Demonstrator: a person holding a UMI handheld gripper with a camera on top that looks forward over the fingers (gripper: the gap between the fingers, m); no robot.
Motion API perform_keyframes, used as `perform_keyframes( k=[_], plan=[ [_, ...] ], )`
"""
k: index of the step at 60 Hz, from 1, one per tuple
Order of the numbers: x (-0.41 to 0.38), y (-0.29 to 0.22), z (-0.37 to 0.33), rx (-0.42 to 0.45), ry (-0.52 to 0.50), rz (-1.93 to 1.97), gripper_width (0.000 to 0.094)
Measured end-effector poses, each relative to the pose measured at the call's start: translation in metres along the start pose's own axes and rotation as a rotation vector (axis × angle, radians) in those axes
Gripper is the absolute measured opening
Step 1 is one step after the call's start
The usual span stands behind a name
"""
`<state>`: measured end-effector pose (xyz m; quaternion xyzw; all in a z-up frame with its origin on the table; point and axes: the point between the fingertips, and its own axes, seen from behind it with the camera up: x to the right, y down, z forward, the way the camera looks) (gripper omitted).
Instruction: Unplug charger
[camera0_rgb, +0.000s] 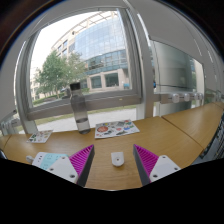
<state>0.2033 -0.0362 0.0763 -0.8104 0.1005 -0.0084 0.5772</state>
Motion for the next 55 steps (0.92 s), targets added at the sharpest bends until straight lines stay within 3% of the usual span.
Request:
perform_keyframes(
  k=[9, 20, 34, 55],
  plan=[
    [-0.013, -0.021, -0.065, 0.092, -0.064, -0.051, 0.0777],
    [-0.021, -0.002, -0.119, 0.105, -0.114, -0.125, 0.0791],
    [-0.009, 0.011, -0.150, 0.086, -0.135, -0.118, 0.0789],
    [0.015, 0.037, -0.166, -0.013, -0.125, -0.137, 0.0794]
  ],
)
